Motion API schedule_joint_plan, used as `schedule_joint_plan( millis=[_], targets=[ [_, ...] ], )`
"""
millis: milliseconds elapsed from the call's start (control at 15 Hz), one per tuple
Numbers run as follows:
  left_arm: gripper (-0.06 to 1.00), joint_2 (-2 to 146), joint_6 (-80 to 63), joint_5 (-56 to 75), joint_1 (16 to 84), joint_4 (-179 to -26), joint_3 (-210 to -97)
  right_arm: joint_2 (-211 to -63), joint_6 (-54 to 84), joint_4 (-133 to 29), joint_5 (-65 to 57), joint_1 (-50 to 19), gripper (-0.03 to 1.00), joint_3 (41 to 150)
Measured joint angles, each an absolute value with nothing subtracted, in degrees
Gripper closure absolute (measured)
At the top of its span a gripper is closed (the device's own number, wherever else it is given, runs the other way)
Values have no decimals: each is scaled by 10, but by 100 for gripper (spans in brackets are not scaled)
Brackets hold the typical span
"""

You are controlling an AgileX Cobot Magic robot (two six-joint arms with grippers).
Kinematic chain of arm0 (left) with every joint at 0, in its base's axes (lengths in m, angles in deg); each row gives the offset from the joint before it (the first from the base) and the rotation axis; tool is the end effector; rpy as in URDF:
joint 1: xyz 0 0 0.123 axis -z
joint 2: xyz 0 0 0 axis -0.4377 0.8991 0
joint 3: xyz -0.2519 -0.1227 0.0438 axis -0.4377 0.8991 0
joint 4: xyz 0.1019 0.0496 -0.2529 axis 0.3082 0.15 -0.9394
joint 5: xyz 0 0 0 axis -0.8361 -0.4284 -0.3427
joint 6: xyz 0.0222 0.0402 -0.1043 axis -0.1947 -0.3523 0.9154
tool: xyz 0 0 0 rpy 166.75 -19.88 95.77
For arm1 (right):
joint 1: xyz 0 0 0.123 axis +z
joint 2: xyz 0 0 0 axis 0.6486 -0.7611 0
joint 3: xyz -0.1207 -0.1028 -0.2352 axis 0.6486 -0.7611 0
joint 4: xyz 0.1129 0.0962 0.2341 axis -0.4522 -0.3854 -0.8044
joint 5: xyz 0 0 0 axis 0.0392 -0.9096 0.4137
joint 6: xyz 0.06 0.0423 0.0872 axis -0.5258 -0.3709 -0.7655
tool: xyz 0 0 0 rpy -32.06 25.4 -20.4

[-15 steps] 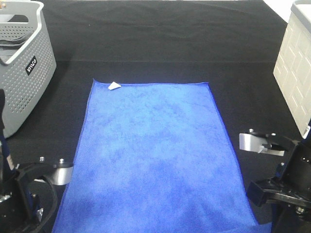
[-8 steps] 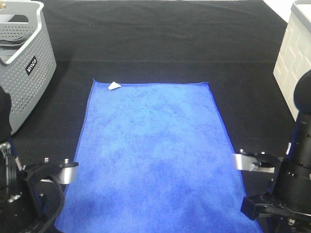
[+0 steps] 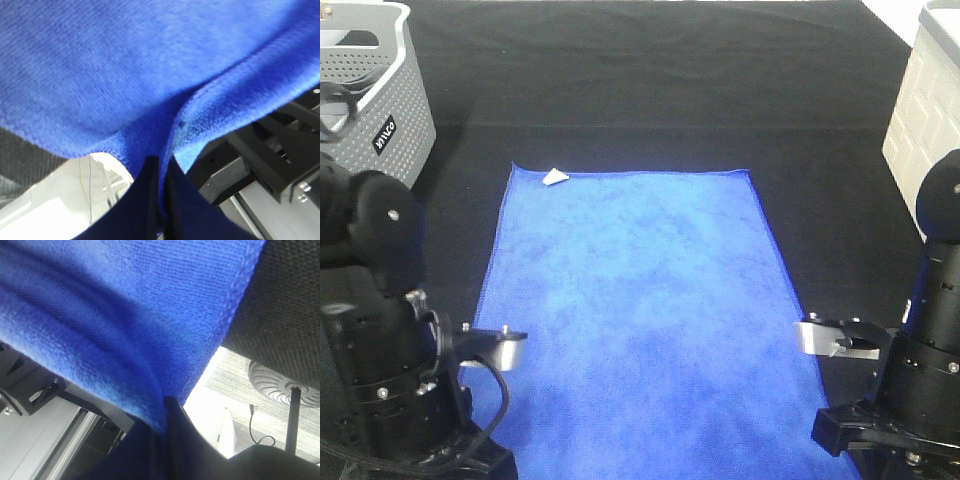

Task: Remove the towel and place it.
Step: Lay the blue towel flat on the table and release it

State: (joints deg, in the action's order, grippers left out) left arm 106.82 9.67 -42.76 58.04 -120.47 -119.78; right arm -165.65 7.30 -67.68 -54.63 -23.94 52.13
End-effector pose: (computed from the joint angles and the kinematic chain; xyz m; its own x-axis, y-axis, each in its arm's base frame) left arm 0.1915 -0.1786 0.0603 -0.8174 0.4649 0.3402 0.3234 0.8591 -0.3968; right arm 0.1823 0.0950 0.0656 -0.8455 -0.3015 0.4408 -0.1601 0.9305 0.3294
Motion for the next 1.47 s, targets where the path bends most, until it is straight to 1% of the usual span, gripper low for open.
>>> schedule_joint_plan(
  millis=[333, 400, 467, 533, 600, 667, 733, 800, 867, 1000, 1267, 1467],
  targets=[
    [93, 1092, 90, -438, 580, -1205, -1206, -1657, 79, -680, -537, -239, 96, 521],
    [90, 1092, 90, -446, 580, -1208, -1206, -1657, 80, -681, -537, -239, 91, 521],
    [75, 1092, 90, -454, 580, -1215, -1206, -1657, 80, -681, -538, -239, 83, 521],
    [75, 1092, 90, -454, 580, -1215, -1206, -1657, 80, -681, -538, -239, 83, 521],
    [45, 1092, 85, -477, 580, -1239, -1206, -1657, 79, -686, -538, -239, 56, 521],
    [34, 1092, 77, -491, 580, -1248, -1206, -1657, 79, -688, -541, -239, 43, 521],
    [27, 1091, 69, -501, 580, -1249, -1206, -1657, 79, -689, -549, -239, 34, 521],
    [25, 1083, 67, -504, 580, -1249, -1206, -1656, 79, -690, -555, -239, 29, 521],
    [24, 1069, 66, -504, 580, -1249, -1206, -1647, 80, -690, -554, -239, 27, 521],
    [23, 1045, 66, -504, 580, -1249, -1206, -1614, 85, -690, -557, -239, 26, 525],
    [23, 1022, 74, -516, 580, -1245, -1222, -1547, 85, -689, -558, -239, 25, 569],
    [23, 1001, 98, -524, 580, -1198, -1252, -1514, 85, -689, -560, -239, 25, 596]
  ],
)
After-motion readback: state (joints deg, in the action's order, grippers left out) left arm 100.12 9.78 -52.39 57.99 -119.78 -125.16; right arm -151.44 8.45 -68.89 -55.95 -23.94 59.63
